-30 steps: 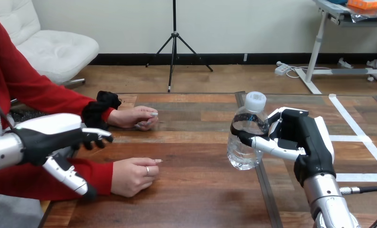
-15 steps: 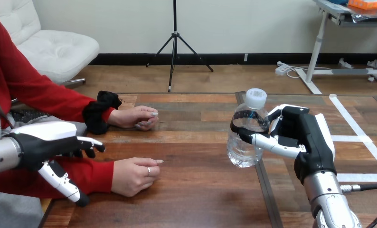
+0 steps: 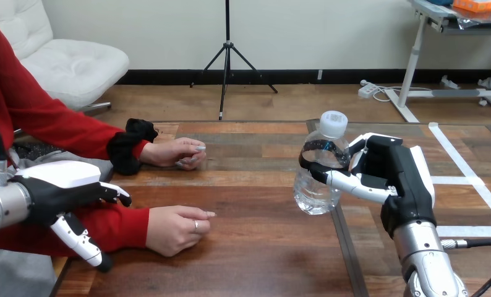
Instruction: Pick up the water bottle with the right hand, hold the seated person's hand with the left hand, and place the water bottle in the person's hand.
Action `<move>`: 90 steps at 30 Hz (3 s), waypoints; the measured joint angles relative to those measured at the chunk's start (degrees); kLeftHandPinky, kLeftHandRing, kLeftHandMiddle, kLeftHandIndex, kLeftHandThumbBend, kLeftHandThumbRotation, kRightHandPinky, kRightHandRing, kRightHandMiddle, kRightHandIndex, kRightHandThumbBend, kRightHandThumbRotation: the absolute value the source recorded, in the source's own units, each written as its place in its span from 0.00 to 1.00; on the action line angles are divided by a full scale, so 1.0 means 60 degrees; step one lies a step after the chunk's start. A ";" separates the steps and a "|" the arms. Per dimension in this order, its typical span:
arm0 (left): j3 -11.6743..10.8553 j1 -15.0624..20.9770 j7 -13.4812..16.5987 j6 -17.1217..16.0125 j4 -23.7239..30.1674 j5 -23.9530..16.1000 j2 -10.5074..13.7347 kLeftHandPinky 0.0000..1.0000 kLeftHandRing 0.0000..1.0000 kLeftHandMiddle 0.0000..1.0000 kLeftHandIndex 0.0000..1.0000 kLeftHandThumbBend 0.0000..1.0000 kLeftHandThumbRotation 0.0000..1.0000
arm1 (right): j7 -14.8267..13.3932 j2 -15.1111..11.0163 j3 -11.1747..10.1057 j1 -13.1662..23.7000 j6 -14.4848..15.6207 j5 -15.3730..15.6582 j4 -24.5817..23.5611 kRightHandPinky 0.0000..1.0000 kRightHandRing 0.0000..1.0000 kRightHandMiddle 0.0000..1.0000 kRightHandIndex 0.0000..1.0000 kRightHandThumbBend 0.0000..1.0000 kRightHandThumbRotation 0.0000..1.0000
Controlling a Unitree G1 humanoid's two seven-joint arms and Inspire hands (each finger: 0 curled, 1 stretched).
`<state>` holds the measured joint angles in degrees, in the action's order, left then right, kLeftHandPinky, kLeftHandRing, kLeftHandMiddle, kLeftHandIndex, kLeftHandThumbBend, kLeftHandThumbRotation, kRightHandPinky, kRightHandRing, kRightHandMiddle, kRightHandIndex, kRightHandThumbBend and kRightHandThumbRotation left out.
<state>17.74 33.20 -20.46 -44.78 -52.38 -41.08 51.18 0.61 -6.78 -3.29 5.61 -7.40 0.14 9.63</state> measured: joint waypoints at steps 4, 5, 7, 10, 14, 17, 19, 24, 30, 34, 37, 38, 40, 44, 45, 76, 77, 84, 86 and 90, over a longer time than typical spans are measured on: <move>0.0072 -0.0003 0.0330 0.0033 -0.0012 -0.0016 -0.0041 0.65 0.70 0.74 0.79 1.00 0.48 | 0.0000 0.0013 -0.0002 0.0000 0.0002 -0.0041 -0.0034 0.02 0.06 0.09 0.09 0.48 0.00; 0.0094 -0.0004 0.0433 0.0044 -0.0012 -0.0028 -0.0051 0.64 0.69 0.74 0.78 1.00 0.48 | -0.0001 0.0015 -0.0004 0.0000 0.0002 -0.0044 -0.0043 0.02 0.06 0.09 0.09 0.48 0.00; 0.0124 -0.0006 0.0616 0.0075 -0.0012 -0.0043 -0.0075 0.63 0.68 0.73 0.78 1.00 0.49 | -0.0002 0.0017 -0.0007 0.0000 0.0002 -0.0044 -0.0058 0.02 0.05 0.09 0.09 0.48 0.00; 0.0170 -0.0006 0.0830 0.0136 -0.0006 -0.0044 -0.0118 0.61 0.67 0.71 0.76 1.00 0.49 | -0.0008 0.0017 -0.0014 0.0001 0.0002 -0.0044 -0.0068 0.02 0.05 0.09 0.08 0.47 0.00; 0.0241 -0.0024 0.1046 0.0266 0.0037 -0.0042 -0.0197 0.59 0.65 0.69 0.74 1.00 0.47 | -0.0045 0.0020 -0.0019 0.0000 0.0033 -0.0042 -0.0071 0.02 0.05 0.09 0.08 0.47 0.00; 0.0261 -0.0067 0.1219 0.0364 0.0061 -0.0037 -0.0302 0.56 0.62 0.67 0.71 1.00 0.47 | -0.0102 0.0024 -0.0019 0.0001 0.0102 -0.0035 -0.0076 0.02 0.05 0.09 0.08 0.47 0.00; 0.0272 -0.0128 0.1430 0.0364 0.0065 -0.0038 -0.0367 0.55 0.61 0.66 0.70 1.00 0.46 | -0.0141 0.0028 -0.0019 0.0000 0.0150 -0.0034 -0.0079 0.02 0.05 0.09 0.08 0.47 0.00; 0.0313 -0.0267 0.1824 0.0348 0.0102 -0.0036 -0.0577 0.55 0.61 0.66 0.69 1.00 0.45 | -0.0206 0.0030 -0.0021 0.0001 0.0223 -0.0034 -0.0079 0.02 0.05 0.09 0.08 0.48 0.00; 0.0410 -0.0344 0.1998 0.0362 0.0107 -0.0037 -0.0897 0.53 0.60 0.65 0.67 1.00 0.45 | -0.0225 0.0039 -0.0018 0.0001 0.0225 -0.0035 -0.0079 0.02 0.06 0.10 0.09 0.48 0.00; 0.0488 -0.0391 0.2152 0.0409 0.0131 -0.0038 -0.1108 0.53 0.59 0.64 0.66 1.00 0.45 | -0.0228 0.0058 -0.0016 0.0001 0.0231 -0.0040 -0.0079 0.02 0.06 0.10 0.09 0.47 0.00; 0.0548 -0.0410 0.2190 0.0488 0.0168 -0.0038 -0.1262 0.53 0.58 0.64 0.66 1.00 0.44 | -0.0228 0.0073 -0.0014 0.0001 0.0233 -0.0045 -0.0079 0.02 0.06 0.10 0.09 0.47 0.00; 0.0563 -0.0420 0.2224 0.0507 0.0171 -0.0038 -0.1317 0.52 0.58 0.63 0.66 1.00 0.44 | -0.0228 0.0082 -0.0011 0.0001 0.0233 -0.0046 -0.0080 0.02 0.06 0.10 0.09 0.47 0.00; 0.0586 -0.0435 0.2288 0.0549 0.0173 -0.0038 -0.1413 0.52 0.58 0.63 0.66 1.00 0.44 | -0.0228 0.0099 -0.0011 0.0001 0.0233 -0.0047 -0.0080 0.02 0.06 0.10 0.09 0.47 0.00; 0.0667 -0.0464 0.2469 0.0640 0.0174 -0.0056 -0.1595 0.51 0.56 0.62 0.65 1.00 0.45 | -0.0230 0.0137 -0.0007 0.0001 0.0235 -0.0046 -0.0080 0.03 0.06 0.10 0.09 0.48 0.00; 0.0690 -0.0469 0.2512 0.0655 0.0174 -0.0062 -0.1627 0.50 0.56 0.61 0.64 1.00 0.45 | -0.0233 0.0143 -0.0006 0.0001 0.0236 -0.0045 -0.0080 0.03 0.06 0.10 0.09 0.48 0.00; 0.1127 -0.0474 0.2939 0.0820 -0.0024 -0.0338 -0.2011 0.39 0.47 0.54 0.59 1.00 0.45 | -0.0361 0.0393 -0.0021 0.0001 0.0448 -0.0050 -0.0221 0.04 0.07 0.11 0.10 0.49 0.00; 0.1128 -0.0474 0.2939 0.0815 -0.0032 -0.0339 -0.2011 0.39 0.47 0.53 0.59 1.00 0.45 | -0.0360 0.0393 -0.0026 0.0001 0.0448 -0.0052 -0.0232 0.04 0.07 0.11 0.10 0.49 0.00; 0.1129 -0.0463 0.2963 0.0708 -0.0155 -0.0339 -0.2010 0.38 0.46 0.52 0.58 1.00 0.44 | -0.0343 0.0393 -0.0075 0.0001 0.0448 -0.0084 -0.0324 0.03 0.07 0.11 0.10 0.48 0.00; 0.1129 -0.0458 0.2986 0.0663 -0.0208 -0.0339 -0.2009 0.39 0.46 0.52 0.58 1.00 0.44 | -0.0330 0.0393 -0.0094 0.0001 0.0448 -0.0106 -0.0347 0.03 0.07 0.11 0.10 0.48 0.00; 0.1129 -0.0445 0.3026 0.0594 -0.0313 -0.0338 -0.2005 0.40 0.46 0.52 0.57 1.00 0.44 | -0.0326 0.0393 -0.0134 0.0001 0.0448 -0.0152 -0.0386 0.02 0.06 0.11 0.10 0.48 0.00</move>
<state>24.51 30.53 -2.31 -41.22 -54.26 -43.11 39.15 -1.35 -4.42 -4.10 5.62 -4.71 -0.78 7.31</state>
